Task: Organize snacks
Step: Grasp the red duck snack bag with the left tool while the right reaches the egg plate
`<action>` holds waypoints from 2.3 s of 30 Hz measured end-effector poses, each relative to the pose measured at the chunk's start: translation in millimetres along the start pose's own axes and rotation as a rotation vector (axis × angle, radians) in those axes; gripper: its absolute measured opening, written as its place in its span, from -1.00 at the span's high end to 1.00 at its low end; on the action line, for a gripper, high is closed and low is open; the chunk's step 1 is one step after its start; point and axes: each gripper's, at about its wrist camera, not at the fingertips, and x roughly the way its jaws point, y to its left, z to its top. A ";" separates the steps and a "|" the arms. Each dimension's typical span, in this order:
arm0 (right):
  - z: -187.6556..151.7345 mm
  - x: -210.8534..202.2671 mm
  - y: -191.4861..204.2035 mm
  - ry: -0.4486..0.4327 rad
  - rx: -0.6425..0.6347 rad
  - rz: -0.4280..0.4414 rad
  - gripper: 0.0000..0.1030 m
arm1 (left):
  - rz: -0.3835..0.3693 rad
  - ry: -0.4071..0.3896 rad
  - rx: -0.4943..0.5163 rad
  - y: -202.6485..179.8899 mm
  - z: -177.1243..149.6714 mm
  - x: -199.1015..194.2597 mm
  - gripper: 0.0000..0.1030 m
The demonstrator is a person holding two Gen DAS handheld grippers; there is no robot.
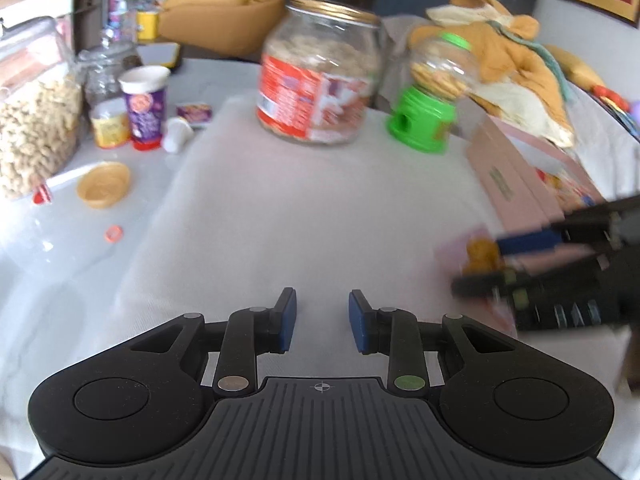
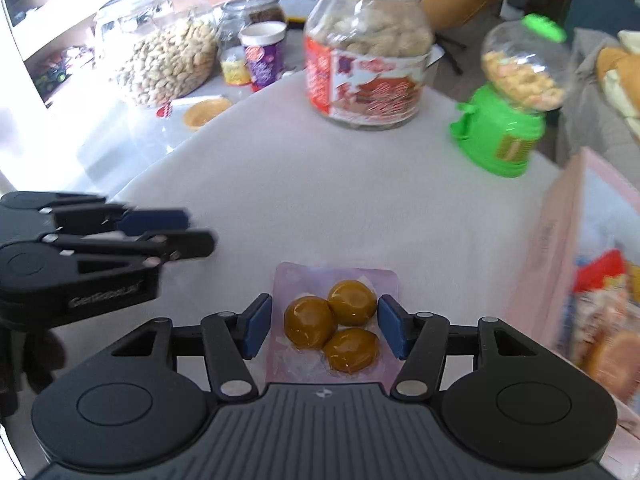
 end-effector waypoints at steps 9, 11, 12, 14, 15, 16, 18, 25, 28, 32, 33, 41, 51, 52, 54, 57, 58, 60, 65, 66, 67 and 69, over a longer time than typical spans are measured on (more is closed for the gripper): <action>-54.1 -43.1 -34.8 -0.066 0.077 -0.064 -0.20 | -0.165 0.109 0.007 -43.7 -45.2 -37.4 0.39; -70.1 -53.7 -37.5 -0.088 0.092 -0.045 -0.25 | -0.161 0.113 0.052 -61.4 -53.5 -42.2 0.39; -78.4 -59.8 -38.1 -0.097 0.099 -0.026 -0.27 | -0.153 0.121 0.076 -69.9 -57.9 -42.5 0.34; -95.1 -71.4 -37.4 -0.096 0.105 0.039 -0.31 | -0.106 0.115 0.120 -84.6 -63.5 -41.3 0.32; -103.8 -76.8 -36.0 -0.093 0.101 0.079 -0.31 | -0.077 0.100 0.139 -90.2 -65.1 -40.8 0.34; -112.0 -80.7 -33.4 -0.091 0.093 0.111 -0.32 | -0.053 0.084 0.151 -94.8 -65.6 -40.9 0.34; -130.4 -87.8 -28.6 -0.085 0.073 0.138 -0.32 | -0.015 0.067 0.156 -100.9 -64.8 -38.4 0.35; -167.0 -84.0 -2.6 -0.133 0.048 0.174 -0.21 | 0.018 0.023 0.149 -107.8 -53.9 -34.9 0.37; -161.8 -78.8 7.9 -0.174 0.023 0.154 0.10 | 0.054 0.005 0.160 -107.4 -48.6 -35.3 0.43; -138.2 -66.5 7.6 -0.189 0.046 0.153 0.11 | 0.079 -0.014 0.137 -97.2 -43.3 -41.1 0.43; -132.5 -61.6 6.1 -0.191 0.056 0.152 0.11 | 0.077 -0.011 0.133 -95.4 -42.2 -41.7 0.43; -113.5 -33.4 -7.6 -0.288 0.112 0.080 0.10 | 0.080 -0.024 0.145 -89.7 -44.0 -47.0 0.44; -142.2 -57.3 -75.9 -0.349 0.379 -0.064 -0.18 | 0.087 0.013 0.443 -137.3 -57.3 -10.7 0.15; -143.9 -55.4 -82.4 -0.341 0.406 -0.062 -0.19 | 0.093 -0.001 0.497 -143.7 -61.1 -9.5 0.17; -145.5 -51.2 -92.7 -0.320 0.456 -0.036 -0.19 | 0.098 -0.003 0.548 -149.6 -63.2 -8.9 0.25; -147.1 -49.3 -96.3 -0.326 0.471 -0.021 -0.21 | 0.037 0.009 0.490 -140.4 -56.7 -11.8 0.19; -146.8 -48.4 -94.0 -0.326 0.461 -0.028 -0.23 | 0.021 0.000 0.471 -136.9 -54.8 -14.1 0.16; -145.2 -46.1 -86.0 -0.322 0.428 -0.059 -0.25 | 0.038 -0.045 0.449 -133.0 -50.9 -18.6 0.16; -142.2 -44.9 -76.9 -0.315 0.388 -0.092 -0.34 | 0.030 -0.021 0.446 -131.3 -40.7 -8.7 0.23; -142.8 -45.4 -78.5 -0.317 0.394 -0.086 -0.34 | 0.014 -0.011 0.464 -134.0 -43.4 -5.4 0.04; -143.2 -45.6 -80.1 -0.319 0.402 -0.081 -0.34 | 0.008 -0.017 0.504 -138.7 -46.9 -3.9 -0.17; -144.2 -46.3 -82.2 -0.323 0.413 -0.073 -0.34 | -0.004 -0.007 0.564 -146.4 -54.8 -1.5 -0.47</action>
